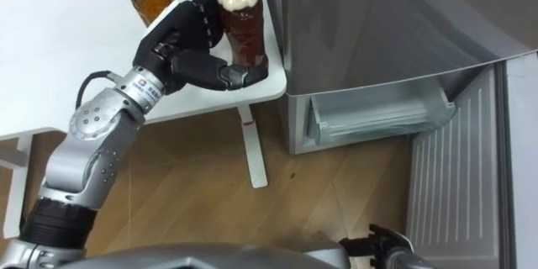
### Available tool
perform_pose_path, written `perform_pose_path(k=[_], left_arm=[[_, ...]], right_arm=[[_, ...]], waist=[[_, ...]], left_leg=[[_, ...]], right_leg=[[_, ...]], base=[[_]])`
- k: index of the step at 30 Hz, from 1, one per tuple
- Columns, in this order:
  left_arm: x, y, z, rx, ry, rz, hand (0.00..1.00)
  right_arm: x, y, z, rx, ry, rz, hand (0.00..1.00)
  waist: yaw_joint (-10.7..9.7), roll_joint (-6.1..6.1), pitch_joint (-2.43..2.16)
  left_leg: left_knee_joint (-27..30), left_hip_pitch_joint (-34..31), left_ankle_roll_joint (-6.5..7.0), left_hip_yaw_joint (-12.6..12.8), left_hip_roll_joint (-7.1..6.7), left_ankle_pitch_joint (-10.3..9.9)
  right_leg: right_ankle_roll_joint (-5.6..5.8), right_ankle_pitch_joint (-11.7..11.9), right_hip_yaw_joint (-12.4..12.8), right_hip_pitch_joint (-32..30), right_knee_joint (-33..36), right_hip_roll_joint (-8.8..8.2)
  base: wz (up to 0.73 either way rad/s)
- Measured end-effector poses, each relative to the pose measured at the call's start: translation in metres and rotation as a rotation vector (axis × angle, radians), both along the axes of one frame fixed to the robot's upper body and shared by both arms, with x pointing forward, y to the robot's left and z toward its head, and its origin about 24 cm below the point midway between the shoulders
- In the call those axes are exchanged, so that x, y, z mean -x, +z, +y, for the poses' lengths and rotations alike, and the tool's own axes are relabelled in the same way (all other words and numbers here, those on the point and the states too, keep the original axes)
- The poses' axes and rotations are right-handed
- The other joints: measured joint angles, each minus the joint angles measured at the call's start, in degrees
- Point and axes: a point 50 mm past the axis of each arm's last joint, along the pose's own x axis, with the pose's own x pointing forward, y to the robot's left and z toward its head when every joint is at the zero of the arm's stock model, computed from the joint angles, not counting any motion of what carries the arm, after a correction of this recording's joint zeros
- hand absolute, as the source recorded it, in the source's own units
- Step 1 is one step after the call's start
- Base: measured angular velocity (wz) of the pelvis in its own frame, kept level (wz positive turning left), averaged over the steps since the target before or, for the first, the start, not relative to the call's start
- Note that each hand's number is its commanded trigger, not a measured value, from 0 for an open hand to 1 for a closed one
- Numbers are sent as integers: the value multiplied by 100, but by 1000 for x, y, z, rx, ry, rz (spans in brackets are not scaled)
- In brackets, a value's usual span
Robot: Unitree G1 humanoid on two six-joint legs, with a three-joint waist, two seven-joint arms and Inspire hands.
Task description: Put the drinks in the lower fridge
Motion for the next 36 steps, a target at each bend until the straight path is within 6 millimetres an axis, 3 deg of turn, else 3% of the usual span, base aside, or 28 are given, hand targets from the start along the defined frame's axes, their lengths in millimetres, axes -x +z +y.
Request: perform_pose_path(k=[6,18,23,36], left_arm=[[-8,-3,9,-7,53,18,0],[-24,14,13,82,138,-18,0],[-26,16,17,126,185,-9,0],[-33,25,15,125,184,-42,0]], right_arm=[[0,0,0,3,6,2,0],[4,-1,0,11,5,14,0],[6,-1,0,17,32,22,0],[9,-1,-1,12,29,41,0]], waist=[[-45,-7,7],[-28,-80,55],[-33,-71,49],[-35,-56,41]], left_leg=[[4,9,-2,108,10,-1],[-3,19,-2,161,11,-2],[-11,28,-2,290,28,-2],[-10,31,-3,316,48,-2]], right_leg=[[0,0,93,-33,-8,0],[-1,1,177,-58,-5,2],[-4,3,227,-100,32,7],[-7,5,309,-166,102,27]], base=[[-8],[-3],[-5],[-1]])
